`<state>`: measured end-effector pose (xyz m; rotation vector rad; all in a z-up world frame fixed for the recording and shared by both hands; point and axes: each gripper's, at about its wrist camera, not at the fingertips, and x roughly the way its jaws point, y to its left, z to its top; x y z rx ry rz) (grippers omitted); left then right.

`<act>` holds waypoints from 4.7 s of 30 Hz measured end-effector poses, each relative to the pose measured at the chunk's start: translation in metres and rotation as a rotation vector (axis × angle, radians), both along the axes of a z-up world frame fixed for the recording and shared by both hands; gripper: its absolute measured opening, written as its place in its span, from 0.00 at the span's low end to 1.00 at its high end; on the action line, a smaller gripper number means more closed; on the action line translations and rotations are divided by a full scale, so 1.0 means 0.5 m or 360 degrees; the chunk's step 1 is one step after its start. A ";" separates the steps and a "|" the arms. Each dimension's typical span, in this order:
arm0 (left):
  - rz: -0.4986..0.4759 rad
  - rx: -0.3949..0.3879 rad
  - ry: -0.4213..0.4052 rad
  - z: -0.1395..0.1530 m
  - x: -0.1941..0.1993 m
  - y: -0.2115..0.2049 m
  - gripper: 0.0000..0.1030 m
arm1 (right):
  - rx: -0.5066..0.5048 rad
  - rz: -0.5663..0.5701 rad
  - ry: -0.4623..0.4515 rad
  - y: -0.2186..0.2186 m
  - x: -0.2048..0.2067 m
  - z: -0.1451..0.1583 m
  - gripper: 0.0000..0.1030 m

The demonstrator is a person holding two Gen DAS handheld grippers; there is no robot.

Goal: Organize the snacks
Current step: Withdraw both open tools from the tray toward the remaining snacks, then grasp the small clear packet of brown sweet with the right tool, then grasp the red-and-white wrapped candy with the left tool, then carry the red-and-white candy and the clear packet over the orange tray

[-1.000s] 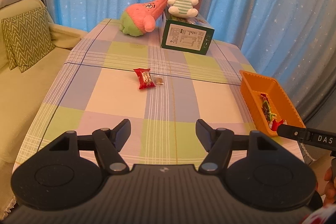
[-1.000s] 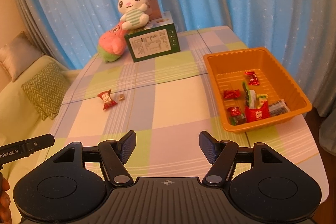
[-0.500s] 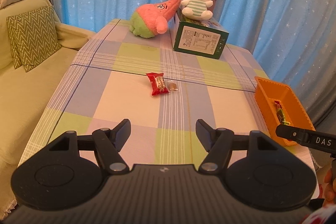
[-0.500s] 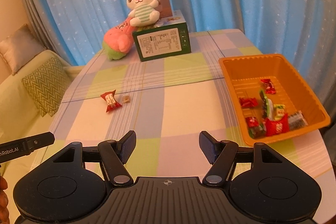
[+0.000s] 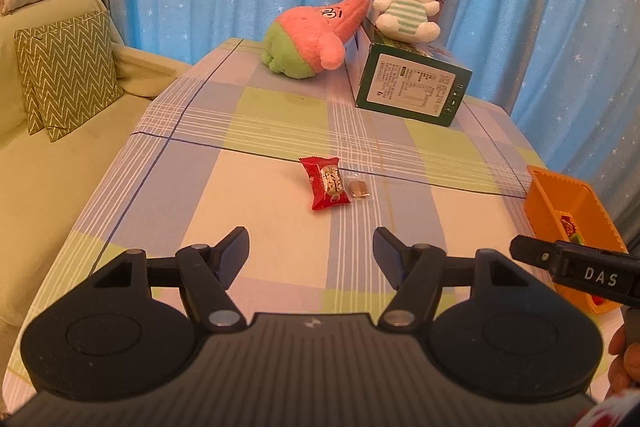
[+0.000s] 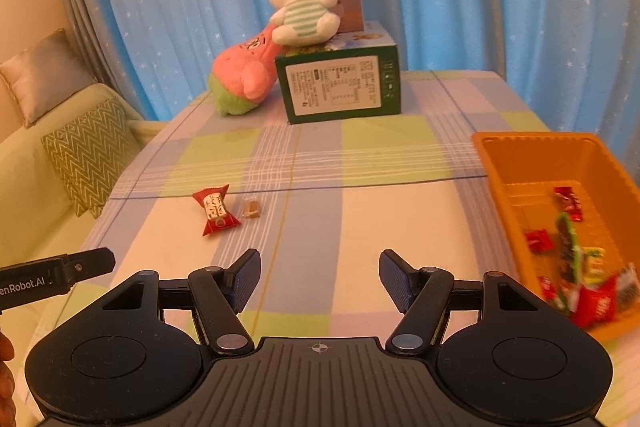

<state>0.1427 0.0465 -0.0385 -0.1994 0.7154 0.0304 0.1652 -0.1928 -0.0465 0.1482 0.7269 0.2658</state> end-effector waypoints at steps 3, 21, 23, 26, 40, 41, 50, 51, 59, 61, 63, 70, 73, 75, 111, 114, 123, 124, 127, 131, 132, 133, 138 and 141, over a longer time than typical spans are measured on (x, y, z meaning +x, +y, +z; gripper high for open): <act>-0.0008 -0.0006 -0.0005 -0.020 0.030 0.003 0.63 | 0.0008 0.0031 0.0002 0.014 0.032 -0.025 0.64; -0.0015 0.0101 -0.0051 -0.117 0.183 0.023 0.61 | 0.0004 0.0245 -0.0057 0.105 0.208 -0.122 0.57; 0.0007 0.0092 -0.0042 -0.127 0.194 0.032 0.59 | 0.0001 0.0277 -0.0054 0.117 0.224 -0.137 0.54; 0.0031 0.0087 -0.0036 -0.135 0.200 0.045 0.56 | 0.0000 0.0313 -0.0055 0.136 0.245 -0.155 0.51; 0.0127 0.0019 -0.0001 -0.153 0.207 0.089 0.56 | -0.0065 0.0391 -0.0060 0.212 0.295 -0.204 0.37; 0.0134 0.0009 0.0006 -0.155 0.208 0.092 0.56 | -0.0087 0.0403 -0.0067 0.218 0.294 -0.205 0.36; 0.0110 0.0016 0.0006 -0.156 0.207 0.085 0.56 | -0.0175 0.0436 -0.0114 0.233 0.285 -0.215 0.22; 0.0095 0.0016 0.0002 -0.157 0.207 0.082 0.56 | -0.0172 0.0424 -0.0115 0.229 0.286 -0.214 0.22; -0.0055 0.0006 -0.0068 -0.159 0.223 0.039 0.56 | -0.0176 0.0334 -0.0121 0.170 0.288 -0.190 0.21; -0.0084 -0.0003 -0.0083 -0.159 0.229 0.028 0.56 | -0.0175 0.0301 -0.0101 0.147 0.288 -0.187 0.21; -0.0112 0.0001 -0.0090 -0.160 0.236 0.014 0.56 | -0.0183 0.0274 -0.0088 0.125 0.286 -0.184 0.21; -0.0180 0.0052 -0.0102 -0.171 0.263 -0.032 0.47 | -0.0162 0.0175 -0.0044 0.066 0.285 -0.185 0.21; -0.0192 0.0071 -0.0101 -0.174 0.272 -0.044 0.45 | -0.0149 0.0159 -0.0030 0.058 0.291 -0.187 0.21; -0.0197 0.0104 -0.0093 -0.178 0.280 -0.052 0.43 | -0.0145 0.0162 -0.0032 0.058 0.292 -0.187 0.21; -0.0210 0.0154 -0.0075 -0.165 0.282 -0.055 0.20 | -0.0110 0.0144 -0.0081 0.053 0.251 -0.142 0.21; -0.0226 0.0135 -0.0087 -0.145 0.272 -0.066 0.20 | -0.0104 0.0132 -0.0099 0.045 0.228 -0.118 0.21; -0.0277 0.0089 -0.0108 -0.062 0.198 -0.099 0.20 | -0.0096 0.0056 -0.0106 0.008 0.130 -0.052 0.21; -0.0280 0.0082 -0.0111 -0.052 0.187 -0.103 0.20 | -0.0092 0.0045 -0.0105 0.003 0.119 -0.044 0.21; -0.0316 0.0073 -0.0128 -0.017 0.148 -0.123 0.20 | -0.0095 0.0011 -0.0103 -0.012 0.083 -0.018 0.21; -0.0349 0.0056 -0.0142 0.018 0.097 -0.147 0.20 | -0.0093 -0.0035 -0.0105 -0.031 0.033 0.020 0.21; -0.0351 0.0050 -0.0142 0.025 0.085 -0.152 0.20 | -0.0088 -0.0049 -0.0108 -0.037 0.019 0.030 0.21; -0.0355 0.0043 -0.0143 0.031 0.074 -0.156 0.20 | -0.0084 -0.0062 -0.0111 -0.044 0.006 0.039 0.21; -0.0379 0.0038 -0.0149 0.061 0.009 -0.179 0.20 | -0.0071 -0.0120 -0.0125 -0.077 -0.066 0.076 0.21; -0.0390 0.0023 -0.0145 0.075 -0.028 -0.190 0.20 | -0.0063 -0.0153 -0.0133 -0.097 -0.106 0.094 0.21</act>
